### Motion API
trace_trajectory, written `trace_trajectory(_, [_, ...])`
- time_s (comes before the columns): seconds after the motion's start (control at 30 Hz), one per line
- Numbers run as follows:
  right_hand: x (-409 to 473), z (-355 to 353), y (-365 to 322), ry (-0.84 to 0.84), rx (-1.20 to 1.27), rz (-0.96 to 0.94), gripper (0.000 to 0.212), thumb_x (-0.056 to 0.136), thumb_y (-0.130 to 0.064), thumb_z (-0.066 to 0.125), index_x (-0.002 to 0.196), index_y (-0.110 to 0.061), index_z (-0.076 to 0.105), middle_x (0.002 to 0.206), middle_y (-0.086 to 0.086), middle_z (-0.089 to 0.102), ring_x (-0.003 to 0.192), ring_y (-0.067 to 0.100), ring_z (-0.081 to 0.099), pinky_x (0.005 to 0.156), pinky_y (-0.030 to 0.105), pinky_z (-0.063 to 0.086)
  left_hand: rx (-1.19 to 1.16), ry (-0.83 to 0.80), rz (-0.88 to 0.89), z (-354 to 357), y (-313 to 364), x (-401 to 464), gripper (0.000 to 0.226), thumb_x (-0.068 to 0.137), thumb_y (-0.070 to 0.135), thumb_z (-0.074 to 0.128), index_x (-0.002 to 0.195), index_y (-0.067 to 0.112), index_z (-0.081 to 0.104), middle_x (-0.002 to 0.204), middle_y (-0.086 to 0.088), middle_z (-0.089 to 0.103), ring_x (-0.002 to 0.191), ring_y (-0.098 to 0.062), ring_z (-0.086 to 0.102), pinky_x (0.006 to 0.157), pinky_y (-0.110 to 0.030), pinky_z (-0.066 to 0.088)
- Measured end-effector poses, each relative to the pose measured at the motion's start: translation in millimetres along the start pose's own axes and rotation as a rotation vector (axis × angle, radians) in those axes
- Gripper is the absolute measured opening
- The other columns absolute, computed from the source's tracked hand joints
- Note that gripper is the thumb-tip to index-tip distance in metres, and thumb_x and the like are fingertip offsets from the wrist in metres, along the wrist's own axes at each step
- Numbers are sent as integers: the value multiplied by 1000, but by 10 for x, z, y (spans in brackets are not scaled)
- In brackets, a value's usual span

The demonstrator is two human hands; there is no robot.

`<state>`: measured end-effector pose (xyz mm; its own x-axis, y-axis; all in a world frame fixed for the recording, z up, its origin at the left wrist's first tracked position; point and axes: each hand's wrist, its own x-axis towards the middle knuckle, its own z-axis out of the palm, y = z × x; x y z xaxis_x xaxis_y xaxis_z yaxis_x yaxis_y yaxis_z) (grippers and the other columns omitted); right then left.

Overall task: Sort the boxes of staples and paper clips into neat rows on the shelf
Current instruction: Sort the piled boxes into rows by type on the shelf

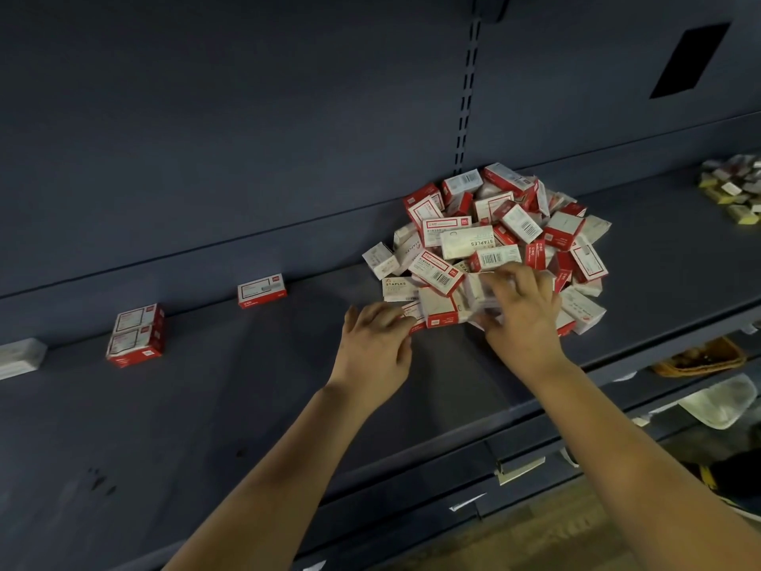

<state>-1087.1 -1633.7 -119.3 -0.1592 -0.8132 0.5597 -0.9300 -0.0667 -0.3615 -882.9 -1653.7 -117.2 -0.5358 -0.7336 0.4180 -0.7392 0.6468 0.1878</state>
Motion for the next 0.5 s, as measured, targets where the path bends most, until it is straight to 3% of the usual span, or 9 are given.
trace_trajectory(0.17, [-8, 20, 65, -4, 39, -33, 51, 55, -1, 83, 102, -6, 64, 116, 16, 56, 110, 33, 38, 75, 49, 39, 2, 21, 10, -11, 38, -10, 36, 78, 23, 40, 91, 13, 72, 93, -1, 69, 90, -24, 64, 83, -40, 47])
trace_trajectory(0.27, [18, 7, 66, 1, 34, -31, 49, 54, 1, 84, 98, -5, 63, 112, 17, 57, 101, 42, 49, 76, 42, 36, 6, -2, 15, -15, 41, -17, 37, 78, 24, 39, 92, 13, 72, 95, -1, 69, 91, -24, 64, 82, -42, 48])
trace_trajectory(0.37, [52, 2, 53, 9, 31, -11, 55, 52, -2, 85, 102, -3, 62, 108, 19, 56, 100, 34, 41, 76, 38, 28, -16, 12, 22, -21, 42, -28, 36, 78, 23, 40, 92, 13, 71, 94, -1, 69, 90, -24, 64, 82, -41, 47])
trace_trajectory(0.5, [25, 21, 67, 14, 3, -27, 67, 50, -9, 89, 111, -4, 61, 109, 21, 53, 98, 26, 31, 78, 39, 29, -20, 47, 26, -22, 41, -25, 25, 74, 15, 53, 91, 12, 71, 94, -2, 69, 91, -25, 64, 82, -40, 46])
